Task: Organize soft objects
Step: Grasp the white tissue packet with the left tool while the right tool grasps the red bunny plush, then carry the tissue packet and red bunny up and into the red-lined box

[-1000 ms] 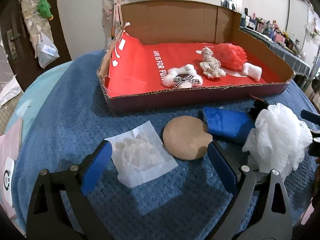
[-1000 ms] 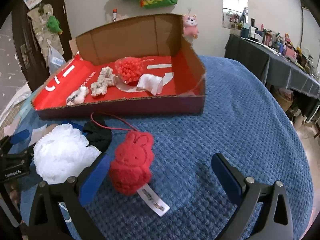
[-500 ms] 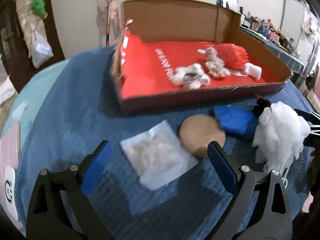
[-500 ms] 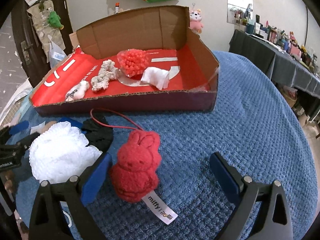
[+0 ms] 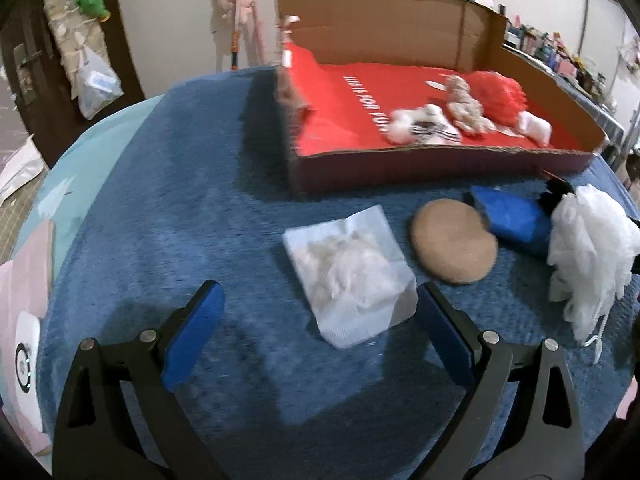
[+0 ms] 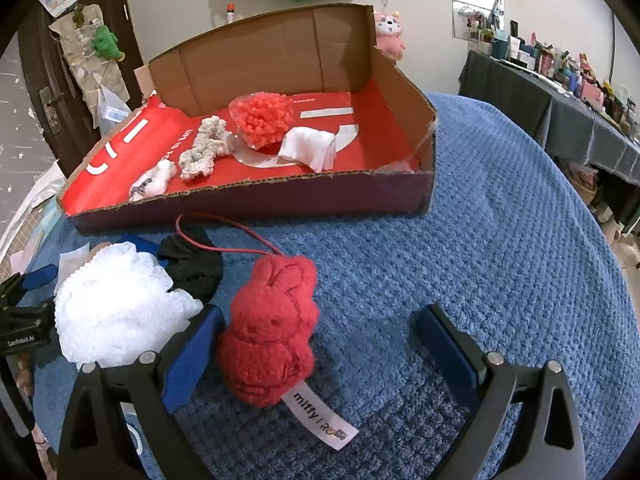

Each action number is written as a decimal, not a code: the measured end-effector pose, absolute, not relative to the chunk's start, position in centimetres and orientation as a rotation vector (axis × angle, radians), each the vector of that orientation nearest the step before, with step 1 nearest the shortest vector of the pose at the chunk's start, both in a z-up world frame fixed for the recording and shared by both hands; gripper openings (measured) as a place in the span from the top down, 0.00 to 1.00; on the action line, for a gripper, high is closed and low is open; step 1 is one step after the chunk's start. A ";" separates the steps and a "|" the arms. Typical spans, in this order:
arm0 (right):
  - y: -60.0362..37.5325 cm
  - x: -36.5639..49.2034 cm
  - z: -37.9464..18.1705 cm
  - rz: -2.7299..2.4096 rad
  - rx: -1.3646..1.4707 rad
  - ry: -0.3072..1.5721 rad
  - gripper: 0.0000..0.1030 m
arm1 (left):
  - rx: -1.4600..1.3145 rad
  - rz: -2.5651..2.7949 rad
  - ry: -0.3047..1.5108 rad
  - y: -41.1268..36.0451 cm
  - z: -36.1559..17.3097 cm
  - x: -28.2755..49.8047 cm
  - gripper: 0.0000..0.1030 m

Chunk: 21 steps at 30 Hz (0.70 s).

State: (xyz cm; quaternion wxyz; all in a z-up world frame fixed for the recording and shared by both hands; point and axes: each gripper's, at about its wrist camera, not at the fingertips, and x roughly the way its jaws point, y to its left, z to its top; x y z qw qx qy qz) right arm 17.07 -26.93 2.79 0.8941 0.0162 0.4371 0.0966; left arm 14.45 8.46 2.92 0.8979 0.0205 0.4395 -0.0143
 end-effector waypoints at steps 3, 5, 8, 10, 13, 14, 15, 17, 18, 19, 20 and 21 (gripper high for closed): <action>-26.9 17.1 2.8 0.200 0.030 0.909 0.03 | 0.020 -0.037 0.908 8.7 3.1 14.5 0.05; -26.7 17.1 2.8 0.201 0.018 0.910 0.05 | 0.033 -0.048 0.903 8.0 3.1 14.7 0.06; -26.3 17.0 2.9 0.215 0.003 0.901 0.18 | 0.019 -0.078 0.906 7.5 2.7 15.2 0.16; -26.0 16.8 2.9 0.228 -0.011 0.894 0.28 | 0.011 -0.087 0.908 7.2 2.6 15.5 0.30; -25.3 16.5 2.9 0.268 -0.038 0.890 0.61 | 0.004 -0.093 0.886 7.1 3.0 15.5 0.60; -25.1 16.3 3.0 0.268 -0.050 0.881 0.62 | 0.003 -0.079 0.879 7.2 3.2 15.5 0.70; -25.0 16.1 3.1 0.263 -0.059 0.867 0.62 | -0.012 -0.083 0.874 7.6 3.4 15.4 0.75; -25.2 15.6 3.8 0.250 -0.059 0.827 0.62 | -0.045 -0.087 0.856 8.3 3.9 15.1 0.81; -25.4 15.4 4.3 0.244 -0.050 0.804 0.62 | -0.053 -0.089 0.849 8.6 4.2 14.9 0.82; -25.5 15.3 4.6 0.244 -0.045 0.793 0.62 | -0.059 -0.090 0.841 8.8 4.5 14.8 0.84; -25.6 15.2 5.1 0.245 -0.040 0.785 0.62 | -0.070 -0.098 0.827 8.9 4.9 14.6 0.89; -25.7 15.1 5.4 0.245 -0.036 0.776 0.62 | -0.079 -0.110 0.813 9.0 5.4 14.3 0.89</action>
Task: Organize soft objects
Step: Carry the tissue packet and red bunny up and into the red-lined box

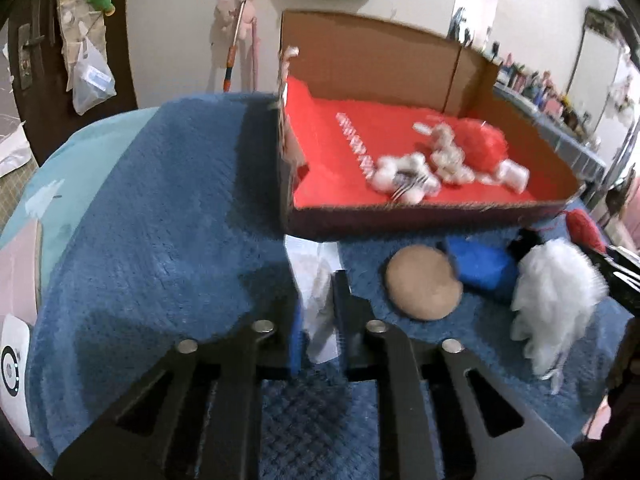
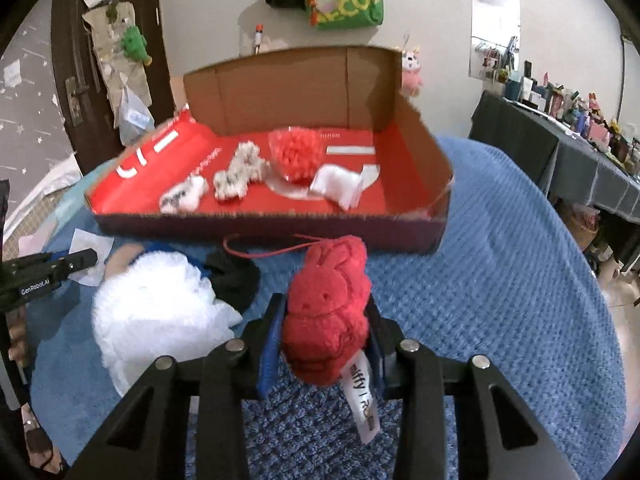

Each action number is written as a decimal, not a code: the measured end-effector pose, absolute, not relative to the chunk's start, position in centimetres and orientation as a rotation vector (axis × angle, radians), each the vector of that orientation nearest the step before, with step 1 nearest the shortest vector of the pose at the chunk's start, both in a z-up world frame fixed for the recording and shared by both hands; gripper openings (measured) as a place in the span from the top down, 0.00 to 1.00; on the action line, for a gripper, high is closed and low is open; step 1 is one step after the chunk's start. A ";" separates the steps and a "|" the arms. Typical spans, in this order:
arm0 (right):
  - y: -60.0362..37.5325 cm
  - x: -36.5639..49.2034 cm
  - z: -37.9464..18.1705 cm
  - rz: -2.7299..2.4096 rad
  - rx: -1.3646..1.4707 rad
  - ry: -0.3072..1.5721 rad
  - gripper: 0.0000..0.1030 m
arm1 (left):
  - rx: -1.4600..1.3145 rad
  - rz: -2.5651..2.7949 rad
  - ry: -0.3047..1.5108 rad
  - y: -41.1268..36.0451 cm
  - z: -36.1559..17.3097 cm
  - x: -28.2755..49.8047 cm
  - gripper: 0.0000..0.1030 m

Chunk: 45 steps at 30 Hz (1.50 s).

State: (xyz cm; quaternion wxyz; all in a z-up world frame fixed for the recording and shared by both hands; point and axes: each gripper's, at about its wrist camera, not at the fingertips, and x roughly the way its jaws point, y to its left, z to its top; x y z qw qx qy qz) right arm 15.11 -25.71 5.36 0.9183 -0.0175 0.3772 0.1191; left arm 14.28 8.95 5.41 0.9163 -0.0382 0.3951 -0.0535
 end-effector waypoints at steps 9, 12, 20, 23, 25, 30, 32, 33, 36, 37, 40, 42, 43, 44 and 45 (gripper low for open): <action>-25.6 14.2 8.1 0.263 -0.028 0.703 0.62 | -0.057 -0.159 0.727 8.2 8.4 12.5 0.89; -25.5 13.9 8.6 0.268 -0.028 0.686 0.62 | -0.060 -0.174 0.722 7.9 8.7 12.3 0.89; -25.4 13.6 9.5 0.284 -0.023 0.666 0.62 | -0.052 -0.207 0.687 7.0 10.1 11.8 0.89; -25.2 13.6 10.1 0.293 -0.025 0.650 0.62 | -0.046 -0.220 0.672 6.5 10.8 12.1 0.89; -24.9 13.9 10.7 0.308 -0.024 0.639 0.62 | -0.049 -0.234 0.662 6.2 11.4 12.6 0.89; -23.6 15.2 12.4 0.344 -0.050 0.605 0.62 | -0.063 -0.289 0.649 5.4 12.8 15.2 0.89; -23.0 16.2 13.2 0.374 -0.051 0.597 0.62 | -0.080 -0.327 0.660 5.0 13.1 16.7 0.89; -22.6 17.1 13.6 0.395 -0.050 0.598 0.62 | -0.091 -0.351 0.672 4.9 13.2 17.7 0.89; -21.4 19.9 14.5 0.453 -0.040 0.613 0.62 | -0.092 -0.365 0.704 4.2 13.2 20.7 0.89; -20.9 20.7 14.6 0.474 -0.034 0.623 0.62 | -0.088 -0.363 0.716 4.0 13.2 21.6 0.89; -19.4 24.2 14.8 0.513 -0.050 0.656 0.62 | -0.085 -0.369 0.769 3.4 12.6 25.1 0.89; -18.3 27.0 14.5 0.535 -0.059 0.700 0.62 | -0.090 -0.378 0.814 3.0 11.9 27.2 0.89; -17.9 28.1 14.3 0.542 -0.061 0.721 0.62 | -0.096 -0.387 0.837 2.8 11.5 28.4 0.89; -17.5 29.6 14.0 0.549 -0.063 0.749 0.62 | -0.097 -0.377 0.865 2.8 11.0 29.5 0.89; -17.0 31.1 13.6 0.560 -0.065 0.785 0.62 | -0.097 -0.368 0.879 2.8 10.7 30.2 0.89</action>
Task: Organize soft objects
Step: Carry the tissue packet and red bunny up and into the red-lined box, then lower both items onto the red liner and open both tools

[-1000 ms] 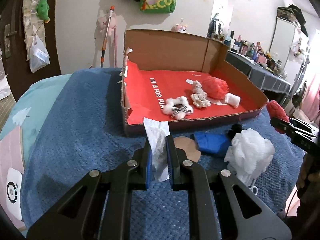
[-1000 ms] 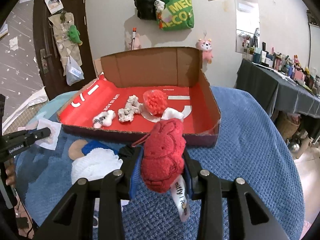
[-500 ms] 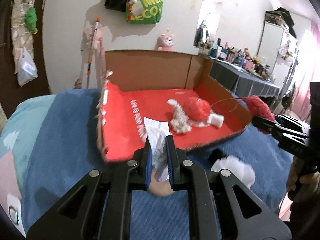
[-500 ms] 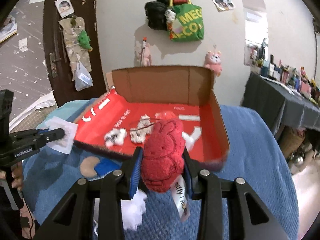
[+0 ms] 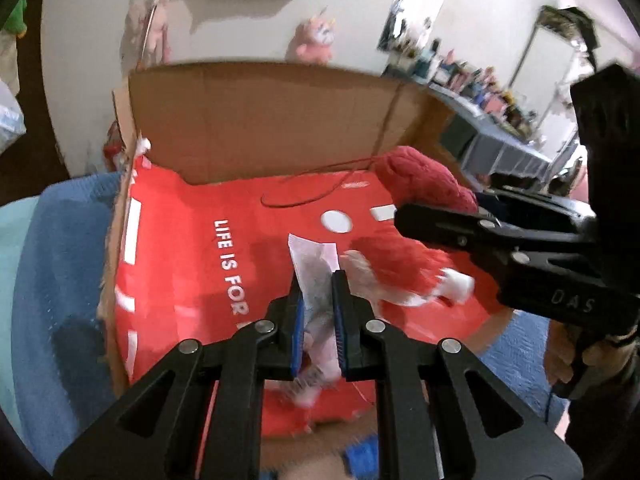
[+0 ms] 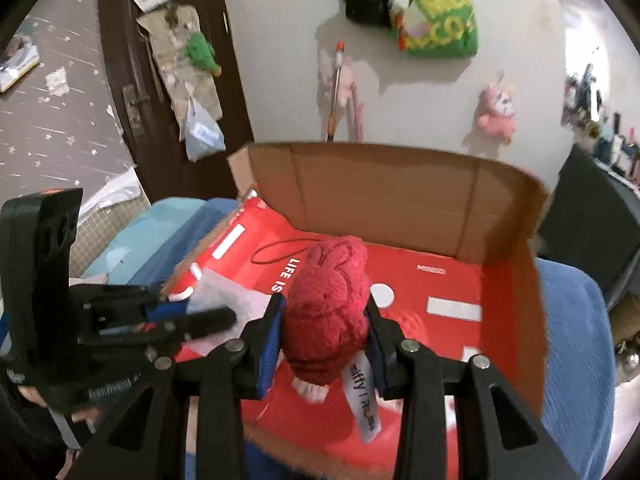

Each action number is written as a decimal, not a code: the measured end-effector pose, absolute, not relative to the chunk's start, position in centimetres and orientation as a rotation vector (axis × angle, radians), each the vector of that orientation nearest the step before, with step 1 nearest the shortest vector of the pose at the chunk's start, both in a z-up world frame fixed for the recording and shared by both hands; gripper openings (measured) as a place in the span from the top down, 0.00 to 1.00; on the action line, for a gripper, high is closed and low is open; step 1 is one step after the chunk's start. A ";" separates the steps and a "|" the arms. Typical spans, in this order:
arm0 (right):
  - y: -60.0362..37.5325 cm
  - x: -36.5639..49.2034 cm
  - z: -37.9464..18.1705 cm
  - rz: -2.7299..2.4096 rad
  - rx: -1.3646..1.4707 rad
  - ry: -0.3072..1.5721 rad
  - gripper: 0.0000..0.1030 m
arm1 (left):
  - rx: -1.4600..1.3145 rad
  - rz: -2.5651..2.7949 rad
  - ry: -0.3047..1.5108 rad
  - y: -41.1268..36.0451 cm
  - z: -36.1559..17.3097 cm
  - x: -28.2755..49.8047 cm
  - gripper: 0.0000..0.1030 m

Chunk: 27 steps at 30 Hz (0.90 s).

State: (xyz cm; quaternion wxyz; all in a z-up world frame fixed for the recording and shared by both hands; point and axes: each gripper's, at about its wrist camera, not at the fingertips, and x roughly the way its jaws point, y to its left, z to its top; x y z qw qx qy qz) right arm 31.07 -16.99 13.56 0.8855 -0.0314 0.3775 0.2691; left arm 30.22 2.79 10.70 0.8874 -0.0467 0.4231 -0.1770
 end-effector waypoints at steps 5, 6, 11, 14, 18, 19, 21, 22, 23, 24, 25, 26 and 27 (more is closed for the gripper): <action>-15.5 37.0 11.1 0.579 -0.040 0.951 0.62 | -0.105 -0.329 0.964 2.8 8.3 34.2 0.89; -15.3 38.0 10.5 0.573 -0.043 0.983 0.62 | -0.104 -0.321 0.972 2.8 7.9 34.6 0.89; -14.3 41.1 7.8 0.516 -0.082 1.095 0.62 | -0.099 -0.294 1.022 2.6 6.2 36.3 0.89; -13.8 41.8 6.6 0.505 -0.100 1.144 0.62 | -0.070 -0.269 1.027 2.2 5.8 36.6 0.89; -13.0 42.1 5.6 0.467 -0.159 1.181 0.62 | -0.051 -0.259 1.022 1.9 5.6 36.8 0.89; -12.9 42.2 5.3 0.462 -0.167 1.198 0.61 | -0.049 -0.255 1.021 1.8 5.6 36.8 0.89; -12.6 42.1 4.8 0.447 -0.189 1.217 0.61 | -0.042 -0.250 1.023 1.8 5.5 36.9 0.89; -12.5 42.1 4.7 0.441 -0.204 1.219 0.61 | -0.033 -0.247 1.024 1.7 5.5 36.9 0.88; -12.4 42.1 4.7 0.439 -0.210 1.221 0.61 | -0.028 -0.245 1.025 1.9 5.4 37.0 0.88; -12.4 42.1 4.6 0.439 -0.208 1.225 0.61 | -0.021 -0.244 1.026 1.8 5.4 37.0 0.88; -12.4 42.1 4.6 0.439 -0.203 1.227 0.61 | -0.017 -0.243 1.025 1.6 5.4 37.1 0.88; -12.3 42.1 4.6 0.440 -0.201 1.227 0.61 | -0.012 -0.241 1.025 1.1 5.4 37.3 0.88; -12.3 42.2 4.6 0.441 -0.199 1.229 0.61 | -0.008 -0.240 1.026 1.1 5.3 37.5 0.88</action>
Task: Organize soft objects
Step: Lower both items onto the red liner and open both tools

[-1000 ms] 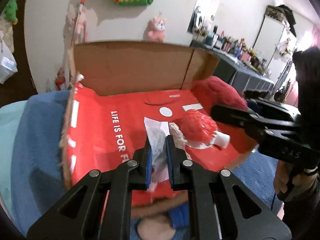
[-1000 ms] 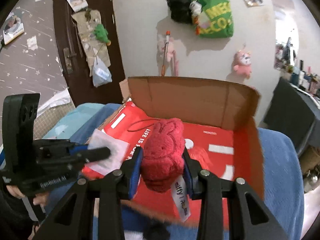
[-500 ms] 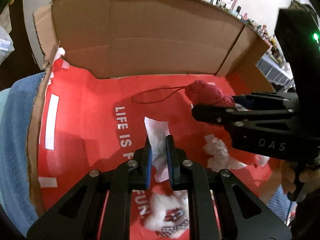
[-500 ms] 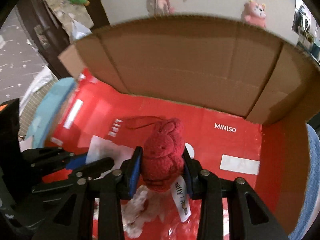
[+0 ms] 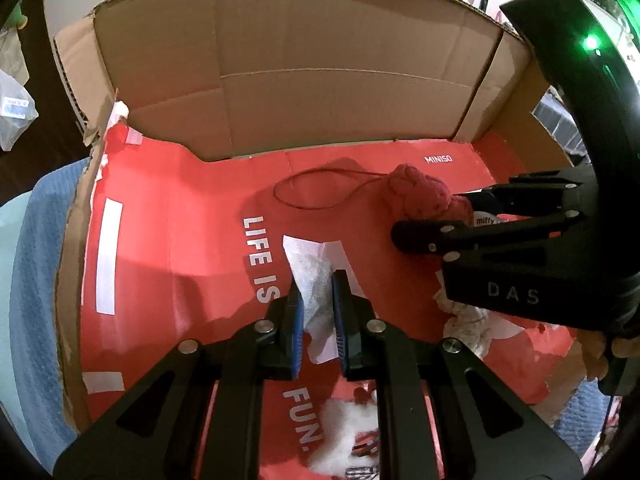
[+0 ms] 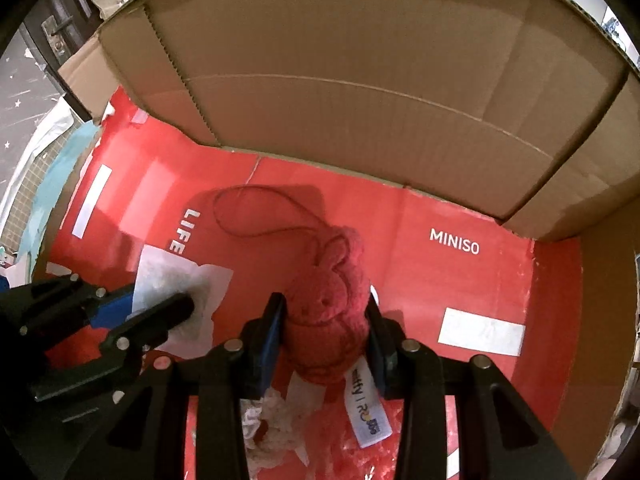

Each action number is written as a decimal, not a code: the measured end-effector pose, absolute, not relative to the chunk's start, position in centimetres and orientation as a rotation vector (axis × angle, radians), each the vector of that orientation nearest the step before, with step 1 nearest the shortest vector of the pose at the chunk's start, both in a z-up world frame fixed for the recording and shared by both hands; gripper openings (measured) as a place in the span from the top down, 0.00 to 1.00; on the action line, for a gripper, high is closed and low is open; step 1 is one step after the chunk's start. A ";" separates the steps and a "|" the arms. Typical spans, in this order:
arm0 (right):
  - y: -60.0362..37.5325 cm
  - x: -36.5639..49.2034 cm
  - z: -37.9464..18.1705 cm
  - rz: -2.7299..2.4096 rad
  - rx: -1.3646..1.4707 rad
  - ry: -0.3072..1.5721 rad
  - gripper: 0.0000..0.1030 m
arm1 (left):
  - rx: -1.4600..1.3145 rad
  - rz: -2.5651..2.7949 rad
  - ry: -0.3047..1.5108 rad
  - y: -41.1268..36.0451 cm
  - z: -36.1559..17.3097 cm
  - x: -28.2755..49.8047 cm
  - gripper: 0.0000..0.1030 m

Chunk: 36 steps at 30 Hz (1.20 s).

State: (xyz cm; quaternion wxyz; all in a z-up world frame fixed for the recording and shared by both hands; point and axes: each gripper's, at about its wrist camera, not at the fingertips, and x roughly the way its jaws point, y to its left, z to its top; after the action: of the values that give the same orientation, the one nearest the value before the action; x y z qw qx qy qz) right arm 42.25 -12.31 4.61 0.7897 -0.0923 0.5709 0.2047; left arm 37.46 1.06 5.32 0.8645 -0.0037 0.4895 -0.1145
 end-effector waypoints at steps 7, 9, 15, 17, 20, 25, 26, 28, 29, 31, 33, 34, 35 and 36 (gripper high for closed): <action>-12.5 44.1 4.6 0.439 -0.201 1.236 0.60 | 0.026 -0.227 1.019 0.7 5.4 37.2 0.87; -12.4 44.2 4.6 0.439 -0.206 1.234 0.60 | 0.033 -0.221 1.018 0.5 5.3 37.3 0.87; -12.2 44.2 4.6 0.439 -0.202 1.236 0.60 | 0.057 -0.200 1.008 0.1 5.3 37.4 0.86; -12.1 44.1 4.6 0.438 -0.202 1.236 0.60 | 0.054 -0.200 1.004 0.1 5.4 37.3 0.86; -12.1 44.1 4.6 0.437 -0.195 1.237 0.60 | 0.055 -0.200 0.998 0.1 5.5 37.3 0.86; -12.3 44.0 4.4 0.436 -0.191 1.238 0.59 | 0.071 -0.190 0.990 0.0 5.7 36.7 0.86; -12.3 44.0 4.4 0.435 -0.193 1.237 0.59 | 0.069 -0.190 0.991 0.1 5.7 36.7 0.86; -12.2 43.9 4.4 0.434 -0.194 1.238 0.59 | 0.068 -0.189 0.987 0.0 5.8 36.6 0.86; -12.2 43.9 4.4 0.433 -0.195 1.237 0.58 | 0.070 -0.185 0.985 -0.1 5.9 36.6 0.86; -12.0 43.7 4.4 0.434 -0.197 1.236 0.55 | 0.069 -0.180 0.983 0.0 6.1 36.5 0.86; -11.9 43.6 4.4 0.434 -0.196 1.236 0.53 | 0.064 -0.182 0.984 -0.1 6.1 36.5 0.86; -11.9 43.6 4.4 0.434 -0.195 1.235 0.53 | 0.062 -0.182 0.985 -0.1 6.1 36.5 0.86; -11.9 43.5 4.4 0.434 -0.195 1.234 0.53 | 0.062 -0.181 0.987 -0.1 6.1 36.5 0.86; -11.9 43.5 4.4 0.435 -0.196 1.234 0.53 | 0.060 -0.180 0.989 0.0 6.0 36.5 0.85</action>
State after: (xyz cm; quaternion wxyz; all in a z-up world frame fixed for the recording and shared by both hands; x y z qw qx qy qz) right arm 43.50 -11.92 4.36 0.7891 -0.0909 0.5730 0.2018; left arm 36.53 -0.03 6.03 0.8759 0.0289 0.4737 -0.0863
